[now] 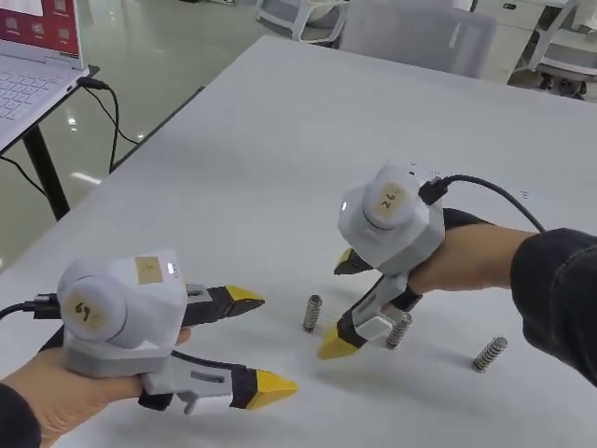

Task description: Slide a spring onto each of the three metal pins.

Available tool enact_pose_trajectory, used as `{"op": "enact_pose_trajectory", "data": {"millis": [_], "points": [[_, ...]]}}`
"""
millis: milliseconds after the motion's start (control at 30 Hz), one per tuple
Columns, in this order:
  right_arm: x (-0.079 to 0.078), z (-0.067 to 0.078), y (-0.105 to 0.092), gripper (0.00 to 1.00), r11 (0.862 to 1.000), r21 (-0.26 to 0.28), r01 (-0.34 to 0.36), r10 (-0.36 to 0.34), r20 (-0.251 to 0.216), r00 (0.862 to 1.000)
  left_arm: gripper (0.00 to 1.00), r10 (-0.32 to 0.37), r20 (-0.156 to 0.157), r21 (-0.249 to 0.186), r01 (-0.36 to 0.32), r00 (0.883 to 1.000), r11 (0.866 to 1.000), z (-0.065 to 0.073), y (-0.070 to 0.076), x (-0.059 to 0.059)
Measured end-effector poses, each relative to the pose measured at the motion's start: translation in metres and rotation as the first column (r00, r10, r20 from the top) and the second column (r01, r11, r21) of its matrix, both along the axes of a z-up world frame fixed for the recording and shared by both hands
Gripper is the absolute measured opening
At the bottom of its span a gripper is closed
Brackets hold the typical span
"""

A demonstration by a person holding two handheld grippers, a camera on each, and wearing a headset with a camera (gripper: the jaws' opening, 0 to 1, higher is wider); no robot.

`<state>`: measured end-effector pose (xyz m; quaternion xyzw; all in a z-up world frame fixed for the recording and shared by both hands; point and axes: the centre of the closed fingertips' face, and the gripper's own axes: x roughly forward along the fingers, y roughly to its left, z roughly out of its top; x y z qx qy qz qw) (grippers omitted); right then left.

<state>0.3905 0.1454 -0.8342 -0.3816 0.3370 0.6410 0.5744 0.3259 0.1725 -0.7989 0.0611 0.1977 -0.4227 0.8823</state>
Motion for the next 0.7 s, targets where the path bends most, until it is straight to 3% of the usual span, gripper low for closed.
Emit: {"op": "enact_pose_trajectory", "data": {"millis": [700], "points": [[0.014,0.018,-0.028,0.85,0.986,0.128,0.107,-0.112,0.031,0.993,0.58,0.0,0.011,0.012,0.0,1.0,1.0,0.006,0.0,0.003]]}}
